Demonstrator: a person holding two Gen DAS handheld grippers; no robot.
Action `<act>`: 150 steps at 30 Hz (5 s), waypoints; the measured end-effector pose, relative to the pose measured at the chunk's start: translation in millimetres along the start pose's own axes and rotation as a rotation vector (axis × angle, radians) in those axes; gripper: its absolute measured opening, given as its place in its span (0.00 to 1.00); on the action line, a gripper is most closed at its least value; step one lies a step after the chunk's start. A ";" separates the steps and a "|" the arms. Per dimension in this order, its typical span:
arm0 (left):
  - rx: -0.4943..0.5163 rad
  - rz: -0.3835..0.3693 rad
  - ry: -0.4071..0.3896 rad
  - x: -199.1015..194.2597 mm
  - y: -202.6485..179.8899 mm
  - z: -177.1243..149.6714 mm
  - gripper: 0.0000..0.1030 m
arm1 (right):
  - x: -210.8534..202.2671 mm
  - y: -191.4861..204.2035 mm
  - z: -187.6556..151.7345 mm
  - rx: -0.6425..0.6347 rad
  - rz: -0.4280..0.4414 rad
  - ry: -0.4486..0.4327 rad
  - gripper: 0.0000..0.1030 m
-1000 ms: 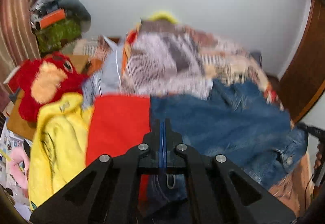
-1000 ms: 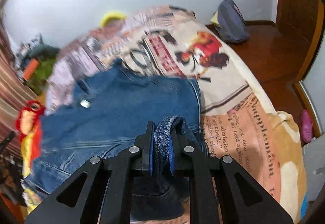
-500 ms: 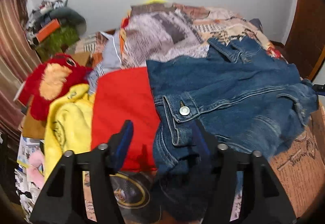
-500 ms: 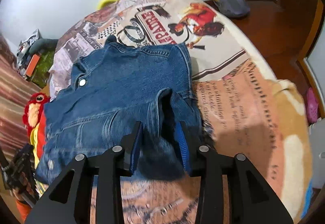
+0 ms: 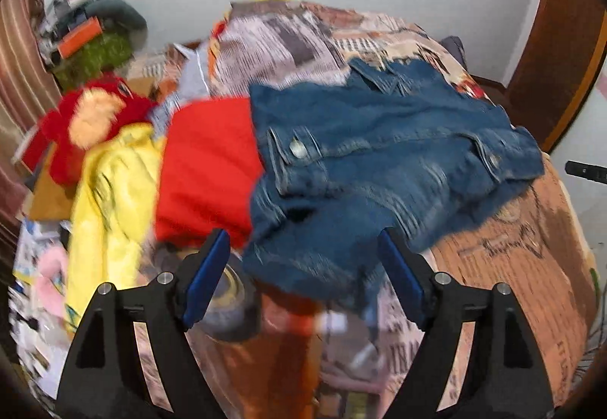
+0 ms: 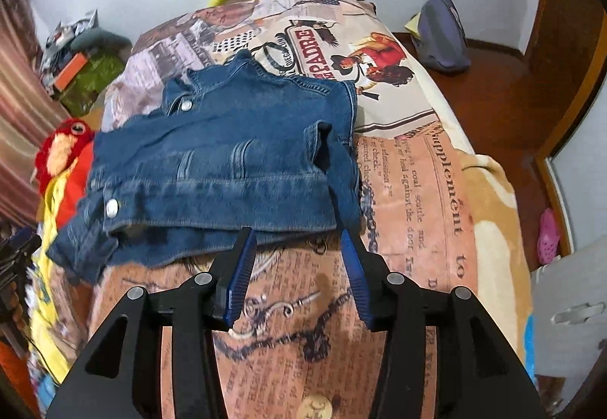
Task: Fold large clothes
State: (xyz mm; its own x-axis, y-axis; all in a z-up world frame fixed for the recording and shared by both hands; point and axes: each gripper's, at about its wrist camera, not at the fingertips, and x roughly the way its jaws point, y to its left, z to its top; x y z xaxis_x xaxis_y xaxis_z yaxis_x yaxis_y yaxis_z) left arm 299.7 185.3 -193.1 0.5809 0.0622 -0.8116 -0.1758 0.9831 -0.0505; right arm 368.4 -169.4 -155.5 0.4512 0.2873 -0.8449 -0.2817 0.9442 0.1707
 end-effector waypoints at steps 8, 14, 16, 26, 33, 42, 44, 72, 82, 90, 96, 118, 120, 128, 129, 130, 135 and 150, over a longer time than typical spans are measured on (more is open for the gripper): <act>-0.059 -0.083 0.109 34.8 -8.7 -32.1 0.78 | 4.3 10.0 -15.0 -0.083 -0.071 0.016 0.42; -0.084 -0.125 0.144 59.7 -16.8 -38.5 0.77 | 20.2 2.2 -12.0 -0.050 -0.060 0.039 0.42; -0.100 -0.151 0.151 67.5 -19.6 -38.9 0.77 | 28.6 -2.3 -7.1 -0.029 -0.039 0.044 0.42; -0.186 -0.249 0.202 89.8 -18.2 -32.1 0.63 | 71.6 -23.8 14.6 0.131 0.082 0.069 0.43; -0.130 -0.239 0.180 77.8 -19.2 -34.6 0.35 | 80.1 -19.1 15.5 0.091 0.061 0.046 0.36; -0.030 -0.207 0.070 35.4 -35.8 -20.0 0.15 | 49.2 -18.4 13.5 0.045 0.142 0.000 0.08; 0.003 -0.195 0.024 20.5 -38.4 -12.3 0.15 | 37.0 -14.5 15.4 0.027 0.168 -0.019 0.07; -0.270 -0.256 0.092 158.3 25.1 180.1 0.14 | 70.2 -9.9 114.2 0.056 -0.012 -0.231 0.05; -0.184 -0.287 0.148 177.4 28.1 165.9 0.18 | 96.2 -12.5 106.0 0.061 -0.077 -0.166 0.20; -0.063 -0.237 0.086 130.6 18.0 165.6 0.54 | 53.3 0.9 96.5 -0.010 -0.081 -0.179 0.37; -0.016 -0.076 -0.019 94.3 26.0 157.3 0.59 | 32.8 22.7 76.0 -0.121 -0.091 -0.160 0.37; 0.181 -0.078 0.158 191.7 -45.0 114.4 0.67 | 131.5 94.1 58.7 -0.299 0.018 0.103 0.38; 0.137 -0.036 0.168 203.9 -36.8 136.3 0.67 | 145.3 96.6 77.3 -0.281 0.017 0.122 0.38; -0.066 0.131 0.018 195.9 4.7 209.4 0.60 | 127.4 94.2 148.8 -0.128 -0.130 -0.114 0.38; -0.080 0.143 -0.015 188.6 9.3 211.6 0.60 | 122.6 95.3 152.1 -0.113 -0.127 -0.141 0.38; -0.089 0.140 -0.028 184.9 12.3 213.9 0.60 | 117.3 94.7 152.7 -0.101 -0.107 -0.157 0.38; -0.047 0.073 -0.029 163.5 10.3 198.7 0.60 | 105.0 105.7 133.2 -0.140 -0.001 -0.134 0.38; 0.187 0.000 -0.021 133.0 -64.7 126.2 0.61 | 110.7 163.7 49.7 -0.374 0.078 -0.028 0.38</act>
State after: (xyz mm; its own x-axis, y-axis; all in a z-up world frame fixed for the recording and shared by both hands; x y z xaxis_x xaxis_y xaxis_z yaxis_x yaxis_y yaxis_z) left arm 488.5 151.7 -224.4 0.5978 0.0634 -0.7992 -0.0256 0.9979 0.0600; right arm 414.4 25.0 -195.9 0.4380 0.3651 -0.8215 -0.6033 0.7969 0.0325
